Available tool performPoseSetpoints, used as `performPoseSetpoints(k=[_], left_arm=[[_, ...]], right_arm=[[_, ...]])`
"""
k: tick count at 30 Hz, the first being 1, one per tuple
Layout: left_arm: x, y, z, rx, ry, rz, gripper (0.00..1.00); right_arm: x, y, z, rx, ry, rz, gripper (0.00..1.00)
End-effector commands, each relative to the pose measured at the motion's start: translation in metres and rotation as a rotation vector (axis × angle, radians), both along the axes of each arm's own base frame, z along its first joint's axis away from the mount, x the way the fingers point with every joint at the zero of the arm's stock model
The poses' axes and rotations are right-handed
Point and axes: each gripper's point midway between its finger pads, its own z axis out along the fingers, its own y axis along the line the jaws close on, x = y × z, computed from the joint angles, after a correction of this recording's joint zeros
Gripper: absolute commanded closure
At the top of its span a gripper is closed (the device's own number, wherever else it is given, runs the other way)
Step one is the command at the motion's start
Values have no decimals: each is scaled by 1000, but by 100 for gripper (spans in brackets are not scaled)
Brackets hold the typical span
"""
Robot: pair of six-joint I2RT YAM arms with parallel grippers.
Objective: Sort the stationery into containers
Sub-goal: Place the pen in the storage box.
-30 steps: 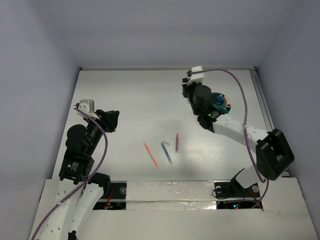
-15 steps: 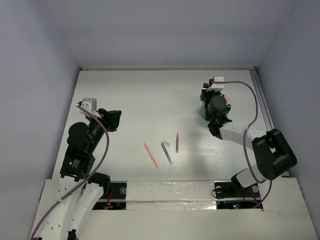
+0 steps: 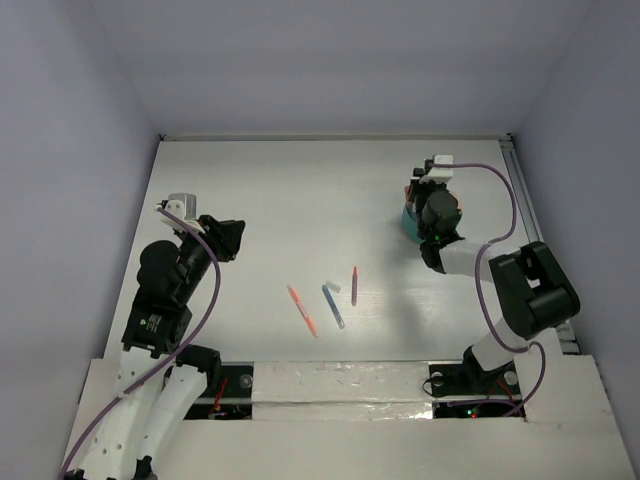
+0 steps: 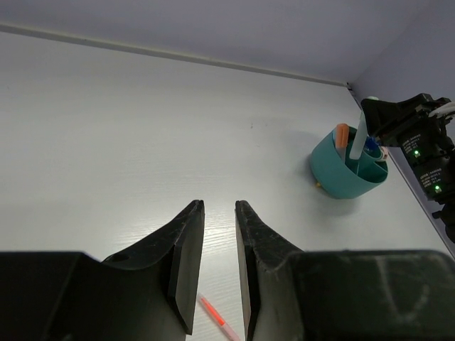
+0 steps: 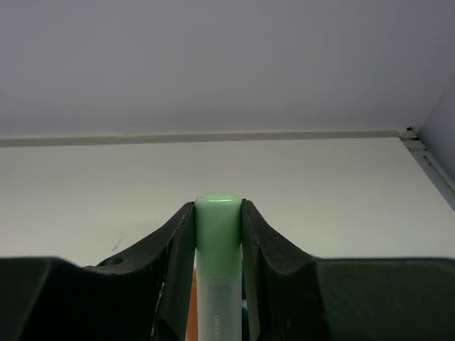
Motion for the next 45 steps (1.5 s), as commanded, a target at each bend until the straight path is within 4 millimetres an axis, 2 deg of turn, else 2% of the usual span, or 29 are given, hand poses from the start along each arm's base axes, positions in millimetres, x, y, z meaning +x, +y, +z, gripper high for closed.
performPoseSetpoints(k=[1,6,9,12,13,16,20,22,26,28,30,31,34,35,36,38,39,40,41,42,43,44,45], left_arm=[[2,-5,15,-17,-53,-21,79],[2,-5,14,-16,-51,-24,79],[2,-6,15,-17,-53,-26,79],[2,-6,15,-16,-55,-30,79],[2,-6,15,-18,-56,-32,79],[1,-7,16,-17,-61,-33,79],[0,-6,17,-20,-63,-32,79],[-1,-6,18,-19,-68,-32,78],[-2,-6,18,-22,-69,-32,77],[-2,-6,18,-23,-72,-33,77],[-1,-6,18,-24,-70,-33,76],[-1,-6,17,-24,-68,-33,76],[-2,-7,17,-29,-69,-36,76],[-2,-7,18,-30,-71,-41,76],[-2,-8,18,-33,-71,-44,76],[-2,-11,16,-38,-66,-56,76],[-2,-12,15,-40,-63,-65,76],[0,-14,11,-41,-52,-72,76],[0,-17,9,-46,-43,-85,76],[-1,-20,8,-49,-40,-107,76],[-1,-25,5,-56,-25,-127,76],[0,-26,5,-61,-21,-135,77],[0,-28,3,-63,-15,-142,78]], right_arm=[[1,3,14,39,-83,26,99],[3,8,-3,36,-52,50,96],[1,8,-3,35,-52,53,92],[-1,6,-4,34,-56,48,82],[-2,6,-3,34,-56,48,75],[-3,7,-4,42,-39,56,65],[-7,4,-5,52,-33,47,57],[-9,3,-6,57,-32,43,48],[-13,3,1,72,-36,50,37],[-17,5,11,88,-48,72,32],[-20,11,15,92,-39,108,29],[-24,12,26,118,-57,123,27],[-30,23,33,176,-25,188,25],[-31,27,33,195,-11,206,25],[-34,35,21,199,48,247,29],[-39,52,23,255,90,319,53],[-48,73,9,254,171,391,72],[-50,85,13,287,200,428,100],[-57,97,10,292,239,469,100],[-68,111,-1,285,311,524,100],[-79,132,1,276,336,585,100],[-88,145,-3,263,371,628,100],[-102,156,-18,237,457,666,100]])
